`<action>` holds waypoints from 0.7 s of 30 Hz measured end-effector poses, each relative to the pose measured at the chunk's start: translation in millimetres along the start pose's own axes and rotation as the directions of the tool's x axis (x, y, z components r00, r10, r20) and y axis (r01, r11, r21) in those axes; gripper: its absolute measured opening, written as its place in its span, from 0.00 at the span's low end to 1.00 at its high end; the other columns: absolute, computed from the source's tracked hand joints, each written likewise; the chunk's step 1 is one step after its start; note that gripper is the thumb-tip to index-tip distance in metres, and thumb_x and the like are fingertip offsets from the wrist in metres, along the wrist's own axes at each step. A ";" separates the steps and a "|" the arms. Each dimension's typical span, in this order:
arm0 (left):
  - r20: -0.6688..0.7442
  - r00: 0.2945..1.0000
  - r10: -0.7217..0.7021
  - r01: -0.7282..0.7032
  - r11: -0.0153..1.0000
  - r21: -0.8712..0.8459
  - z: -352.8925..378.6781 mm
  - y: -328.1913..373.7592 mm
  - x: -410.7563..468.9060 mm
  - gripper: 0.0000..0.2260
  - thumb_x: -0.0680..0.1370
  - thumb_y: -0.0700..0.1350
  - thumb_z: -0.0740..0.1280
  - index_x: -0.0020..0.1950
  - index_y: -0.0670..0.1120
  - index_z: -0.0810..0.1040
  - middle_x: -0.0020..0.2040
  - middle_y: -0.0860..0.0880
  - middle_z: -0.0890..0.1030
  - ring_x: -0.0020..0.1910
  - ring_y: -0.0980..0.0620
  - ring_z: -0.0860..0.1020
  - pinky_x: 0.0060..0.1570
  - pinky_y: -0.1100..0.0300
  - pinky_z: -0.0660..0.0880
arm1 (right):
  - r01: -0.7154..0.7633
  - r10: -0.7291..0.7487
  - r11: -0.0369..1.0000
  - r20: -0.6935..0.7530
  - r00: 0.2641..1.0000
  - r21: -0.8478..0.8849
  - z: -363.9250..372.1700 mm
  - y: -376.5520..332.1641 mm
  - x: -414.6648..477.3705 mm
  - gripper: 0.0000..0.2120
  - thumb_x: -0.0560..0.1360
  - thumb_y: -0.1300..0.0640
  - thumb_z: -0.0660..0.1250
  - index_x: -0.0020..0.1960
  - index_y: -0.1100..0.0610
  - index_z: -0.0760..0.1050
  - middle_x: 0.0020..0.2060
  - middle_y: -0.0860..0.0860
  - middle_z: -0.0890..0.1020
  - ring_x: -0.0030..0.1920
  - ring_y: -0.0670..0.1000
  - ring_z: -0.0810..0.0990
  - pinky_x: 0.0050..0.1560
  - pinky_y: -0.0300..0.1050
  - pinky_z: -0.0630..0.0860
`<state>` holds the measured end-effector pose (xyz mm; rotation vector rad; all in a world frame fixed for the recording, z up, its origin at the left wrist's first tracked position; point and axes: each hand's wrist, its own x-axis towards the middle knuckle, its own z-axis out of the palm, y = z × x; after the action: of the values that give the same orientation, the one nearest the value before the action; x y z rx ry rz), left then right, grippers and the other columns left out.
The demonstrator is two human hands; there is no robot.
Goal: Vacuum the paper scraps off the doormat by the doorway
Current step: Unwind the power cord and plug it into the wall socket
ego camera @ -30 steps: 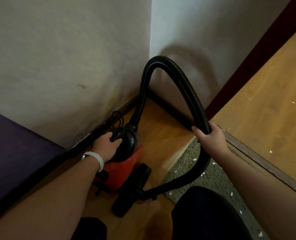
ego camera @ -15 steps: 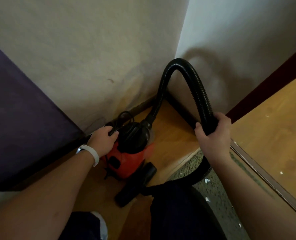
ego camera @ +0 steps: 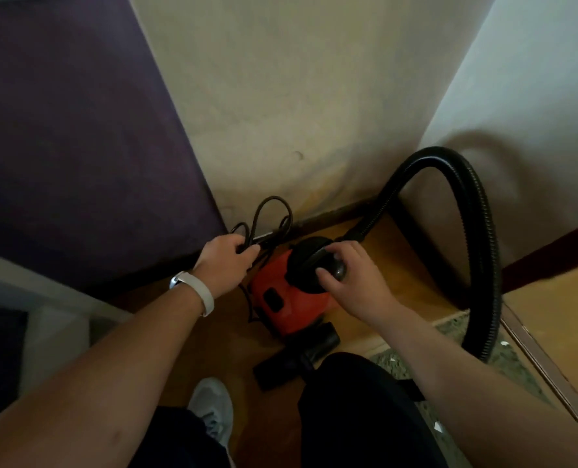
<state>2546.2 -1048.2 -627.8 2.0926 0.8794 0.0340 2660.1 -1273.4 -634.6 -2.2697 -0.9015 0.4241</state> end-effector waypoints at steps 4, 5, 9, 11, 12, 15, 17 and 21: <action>0.023 0.999 0.035 -0.035 0.999 -0.008 -6.1 2.4 -13.5 0.09 0.80 0.49 0.67 0.43 0.48 0.81 0.38 0.49 0.84 0.37 0.51 0.83 0.42 0.50 0.82 | -0.115 0.095 0.981 0.133 0.987 0.153 28.6 -34.6 19.9 0.20 0.78 0.44 0.67 0.67 0.50 0.71 0.56 0.46 0.76 0.50 0.44 0.77 0.54 0.46 0.78; 0.032 0.998 0.061 -0.061 0.998 -0.006 -6.6 3.7 -17.0 0.08 0.80 0.48 0.67 0.43 0.49 0.81 0.39 0.49 0.84 0.37 0.52 0.83 0.42 0.52 0.82 | -0.141 0.113 0.972 0.150 0.982 0.189 34.4 -42.8 24.8 0.19 0.78 0.44 0.67 0.65 0.50 0.72 0.54 0.45 0.77 0.48 0.44 0.78 0.53 0.47 0.79; 0.096 0.986 0.137 -0.133 0.990 -0.049 -10.8 6.0 -25.7 0.09 0.80 0.45 0.67 0.42 0.55 0.80 0.35 0.54 0.82 0.34 0.59 0.81 0.37 0.60 0.76 | -0.266 0.229 0.878 0.138 0.963 0.397 48.6 -66.9 38.7 0.13 0.78 0.44 0.67 0.54 0.53 0.75 0.45 0.50 0.81 0.45 0.50 0.81 0.51 0.55 0.81; 0.126 0.980 0.151 -0.142 0.986 -0.082 -14.0 5.4 -28.1 0.09 0.80 0.45 0.68 0.42 0.55 0.81 0.34 0.55 0.82 0.33 0.61 0.79 0.36 0.62 0.74 | -0.347 0.320 0.763 0.148 0.936 0.546 50.8 -74.9 42.8 0.13 0.79 0.46 0.67 0.54 0.55 0.72 0.44 0.53 0.80 0.43 0.52 0.81 0.48 0.55 0.81; 0.145 0.977 0.155 -0.142 0.985 -0.097 -15.5 4.3 -28.4 0.07 0.80 0.45 0.68 0.43 0.55 0.82 0.35 0.54 0.82 0.34 0.60 0.79 0.38 0.61 0.75 | -0.381 0.366 0.696 0.156 0.917 0.608 51.6 -78.6 44.6 0.13 0.79 0.48 0.68 0.56 0.56 0.71 0.44 0.53 0.79 0.41 0.51 0.80 0.45 0.53 0.81; 0.212 0.961 0.179 -0.158 0.981 -0.114 -19.4 0.3 -30.1 0.04 0.79 0.46 0.69 0.48 0.51 0.84 0.41 0.50 0.85 0.41 0.53 0.82 0.45 0.53 0.80 | -0.430 0.453 0.555 0.175 0.874 0.712 57.8 -84.6 49.2 0.15 0.79 0.54 0.68 0.60 0.56 0.66 0.48 0.54 0.79 0.42 0.52 0.80 0.42 0.49 0.82; 0.253 0.949 0.191 -0.165 0.979 -0.119 -20.9 -0.8 -31.5 0.04 0.78 0.45 0.70 0.48 0.50 0.85 0.42 0.50 0.85 0.43 0.52 0.83 0.46 0.52 0.80 | -0.444 0.481 0.490 0.192 0.856 0.750 63.1 -86.6 52.5 0.12 0.79 0.59 0.65 0.60 0.57 0.67 0.48 0.56 0.81 0.45 0.55 0.83 0.46 0.56 0.84; 0.283 0.948 0.145 -0.133 0.989 -0.061 -19.3 -1.1 -31.1 0.04 0.77 0.47 0.72 0.46 0.47 0.82 0.43 0.47 0.84 0.43 0.48 0.82 0.48 0.47 0.80 | -0.434 0.452 0.534 0.189 0.872 0.725 64.2 -89.1 54.4 0.07 0.80 0.60 0.60 0.54 0.59 0.75 0.39 0.57 0.80 0.40 0.57 0.80 0.46 0.57 0.80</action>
<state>2516.0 -1053.0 -607.7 2.0523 0.5507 -0.1720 2622.7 -1157.1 -624.8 -1.6510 -0.0283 0.8245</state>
